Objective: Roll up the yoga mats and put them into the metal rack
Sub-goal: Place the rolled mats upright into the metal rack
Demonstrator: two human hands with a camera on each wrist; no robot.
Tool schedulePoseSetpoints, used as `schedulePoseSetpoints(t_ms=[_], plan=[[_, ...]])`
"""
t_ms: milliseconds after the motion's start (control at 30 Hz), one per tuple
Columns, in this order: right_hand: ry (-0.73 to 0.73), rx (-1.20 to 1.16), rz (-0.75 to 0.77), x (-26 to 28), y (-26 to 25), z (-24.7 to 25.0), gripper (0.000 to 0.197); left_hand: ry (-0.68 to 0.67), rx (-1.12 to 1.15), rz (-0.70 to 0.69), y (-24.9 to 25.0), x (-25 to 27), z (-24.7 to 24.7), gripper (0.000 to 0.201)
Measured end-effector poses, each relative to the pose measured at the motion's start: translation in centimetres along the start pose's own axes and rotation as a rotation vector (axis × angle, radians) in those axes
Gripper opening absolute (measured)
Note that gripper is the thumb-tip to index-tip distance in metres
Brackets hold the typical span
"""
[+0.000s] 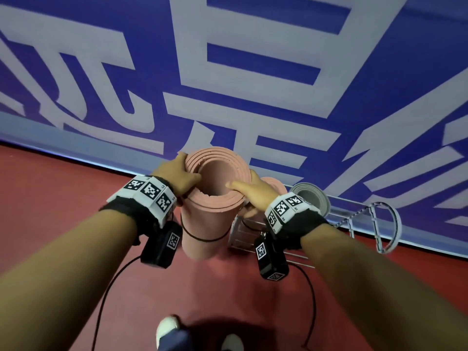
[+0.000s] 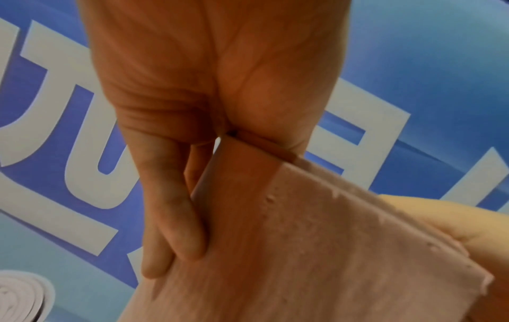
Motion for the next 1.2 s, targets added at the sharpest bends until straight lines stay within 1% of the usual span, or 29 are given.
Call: schedulePoseSetpoints(t_ms=[67,133,167,200,267,300,367,500,567,633,700,733,767,800,867,900,933,967,1000,1033,1100,1133,1200], plan=[[-0.059,0.007,0.035,2.3,0.8,0.3,0.082,-0.004,-0.020,-0.005,0.4,1.6,-0.6,0.045],[-0.175,0.069,0.119,4.6,1.5,0.2,0.104,-0.019,-0.033,-0.009,0.6,3.0,-1.2,0.044],[-0.228,0.141,0.152,5.6,2.0,0.1,0.116,-0.030,-0.042,-0.012,0.7,3.7,-1.5,0.044],[-0.261,0.205,0.176,6.5,2.6,0.0,0.123,-0.045,-0.050,-0.012,0.7,4.3,-1.9,0.044],[-0.252,0.261,0.215,7.7,3.7,0.3,0.129,-0.078,-0.051,-0.015,0.7,5.5,-2.8,0.045],[-0.216,0.271,0.227,8.0,4.3,0.6,0.131,-0.087,-0.046,-0.017,0.8,6.1,-3.2,0.045],[-0.158,0.281,0.231,9.0,5.2,0.7,0.132,-0.101,-0.039,-0.033,1.2,7.3,-3.9,0.036],[-0.161,0.304,0.252,10.8,6.7,-0.2,0.130,-0.108,-0.047,-0.095,2.6,9.9,-4.4,0.033],[-0.127,0.276,0.252,11.4,7.8,0.2,0.139,-0.126,0.005,-0.095,3.3,11.3,-4.8,0.032],[-0.082,0.232,0.274,12.2,8.8,1.3,0.147,-0.231,0.218,-0.084,4.0,13.1,-6.2,0.044],[-0.034,0.191,0.281,13.3,9.7,3.1,0.144,-0.371,0.389,-0.092,5.1,14.7,-8.0,0.057],[-0.017,0.181,0.270,13.9,10.3,4.1,0.140,-0.448,0.427,-0.115,5.9,15.6,-8.9,0.059],[0.000,0.168,0.262,14.1,11.1,5.2,0.139,-0.517,0.440,-0.140,6.3,16.0,-9.9,0.066],[0.018,0.154,0.255,14.4,11.8,6.3,0.140,-0.565,0.423,-0.162,6.7,16.2,-10.9,0.085],[0.028,0.151,0.255,15.0,12.4,8.2,0.143,-0.581,0.348,-0.209,7.4,15.8,-12.5,0.129],[0.039,0.156,0.256,15.4,12.4,9.1,0.139,-0.549,0.295,-0.242,7.9,15.4,-13.2,0.144],[0.053,0.146,0.252,15.7,12.5,10.0,0.132,-0.510,0.239,-0.259,8.6,15.3,-13.8,0.151],[0.068,0.123,0.254,15.8,12.8,11.0,0.126,-0.477,0.212,-0.268,9.4,15.3,-14.5,0.154],[0.074,0.103,0.256,15.9,13.3,12.0,0.123,-0.454,0.230,-0.275,10.5,15.5,-15.1,0.153],[0.074,0.099,0.263,16.0,13.6,13.0,0.125,-0.447,0.270,-0.277,11.7,15.7,-15.7,0.148],[0.076,0.112,0.262,16.5,14.4,15.0,0.136,-0.457,0.335,-0.300,14.3,16.5,-16.7,0.136],[0.068,0.109,0.254,16.8,14.7,16.1,0.139,-0.445,0.356,-0.325,15.4,16.8,-16.9,0.136],[0.065,0.080,0.254,17.4,14.9,18.5,0.132,-0.415,0.376,-0.359,17.4,17.1,-17.3,0.142]])
Point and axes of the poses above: each hand's wrist, its own x-axis away from the middle knuckle, its own z-axis out of the back of the hand, y = z × x, the point moved 8 cm from there along -x, towards the middle knuckle, and after that the axes turned 3 degrees about x, right-handed, at the moved point
